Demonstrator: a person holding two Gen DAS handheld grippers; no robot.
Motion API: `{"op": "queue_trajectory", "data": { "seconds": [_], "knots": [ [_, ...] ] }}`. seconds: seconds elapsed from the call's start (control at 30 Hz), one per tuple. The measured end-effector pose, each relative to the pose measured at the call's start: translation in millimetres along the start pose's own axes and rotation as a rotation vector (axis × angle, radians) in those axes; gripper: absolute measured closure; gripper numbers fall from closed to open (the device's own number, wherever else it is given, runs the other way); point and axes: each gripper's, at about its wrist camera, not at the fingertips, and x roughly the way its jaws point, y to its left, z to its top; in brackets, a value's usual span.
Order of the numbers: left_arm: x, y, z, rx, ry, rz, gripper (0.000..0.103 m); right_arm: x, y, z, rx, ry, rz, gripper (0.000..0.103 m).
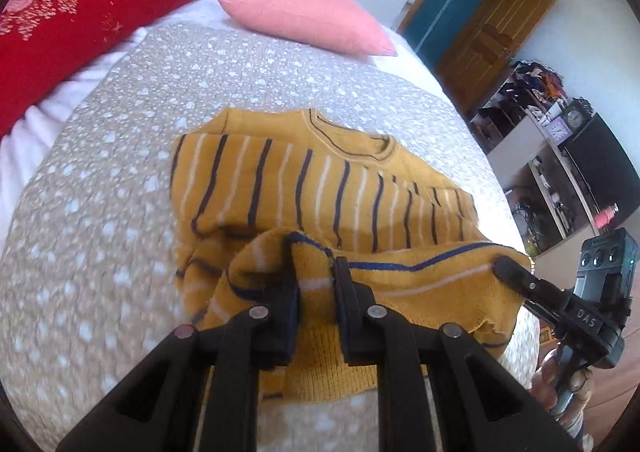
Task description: Fold small clothes
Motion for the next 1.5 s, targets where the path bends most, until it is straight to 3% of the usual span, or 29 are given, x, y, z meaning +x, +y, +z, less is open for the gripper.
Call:
{"op": "queue_trajectory", "data": {
  "seconds": [0.07, 0.17, 0.23, 0.33, 0.43, 0.5, 0.57, 0.67, 0.77, 1.0, 1.07, 1.1, 1.13, 1.17, 1.23, 1.33, 1.4, 1.43, 1.47, 1.5],
  "knots": [
    [20, 3, 18, -0.016, 0.018, 0.002, 0.087, 21, -16, 17, 0.049, 0.017, -0.01, 0.085],
    [41, 10, 41, -0.045, 0.018, -0.015, 0.078, 46, -43, 40, 0.185, 0.019, 0.021, 0.079],
    [49, 21, 59, -0.097, 0.004, -0.044, 0.065, 60, -63, 52, 0.271, 0.005, 0.055, 0.064],
    [53, 36, 81, -0.161, -0.036, -0.051, 0.049, 78, -82, 70, 0.333, -0.023, 0.07, 0.06],
    [50, 49, 96, -0.183, -0.049, -0.051, 0.047, 88, -93, 83, 0.373, -0.048, 0.082, 0.054],
    [44, 55, 96, -0.174, -0.051, -0.033, 0.044, 88, -97, 93, 0.391, -0.09, 0.084, 0.038],
    [35, 58, 88, -0.154, -0.056, 0.002, 0.04, 86, -95, 105, 0.39, -0.131, 0.042, 0.032],
    [23, 57, 69, -0.091, -0.035, 0.054, 0.036, 71, -81, 116, 0.311, -0.133, -0.003, 0.031],
    [12, 54, 38, -0.01, -0.014, 0.1, 0.033, 45, -55, 104, 0.127, -0.088, -0.082, 0.031],
    [9, 30, -23, 0.189, -0.03, 0.197, 0.019, 1, -24, -4, -0.199, 0.025, -0.32, 0.03],
    [23, 22, -32, 0.237, -0.018, 0.253, 0.019, 2, -28, -29, -0.219, 0.026, -0.378, 0.03],
    [30, 20, -32, 0.252, -0.005, 0.284, 0.035, 4, -35, -36, -0.207, 0.034, -0.382, 0.04],
    [37, 19, -31, 0.269, 0.022, 0.325, 0.075, 8, -43, -38, -0.184, 0.053, -0.357, 0.058],
    [42, 22, -27, 0.259, 0.057, 0.324, 0.083, 8, -52, -36, -0.152, 0.064, -0.344, 0.085],
    [35, 29, -15, 0.217, 0.046, 0.317, 0.086, -9, -68, -26, -0.068, 0.028, -0.303, 0.09],
    [21, 38, -2, 0.197, 0.023, 0.34, 0.085, -42, -83, -9, -0.029, -0.048, -0.351, 0.092],
    [24, 43, -2, 0.194, 0.03, 0.346, 0.083, -43, -99, -6, -0.012, -0.021, -0.368, 0.091],
    [28, 45, -5, 0.2, 0.039, 0.363, 0.08, -40, -108, -7, -0.001, 0.0, -0.395, 0.086],
    [31, 48, -9, 0.202, 0.039, 0.369, 0.077, -38, -114, -9, 0.011, 0.014, -0.422, 0.069],
    [31, 50, -13, 0.199, 0.03, 0.363, 0.068, -40, -119, -12, 0.028, 0.003, -0.409, 0.064]
  ]
}}
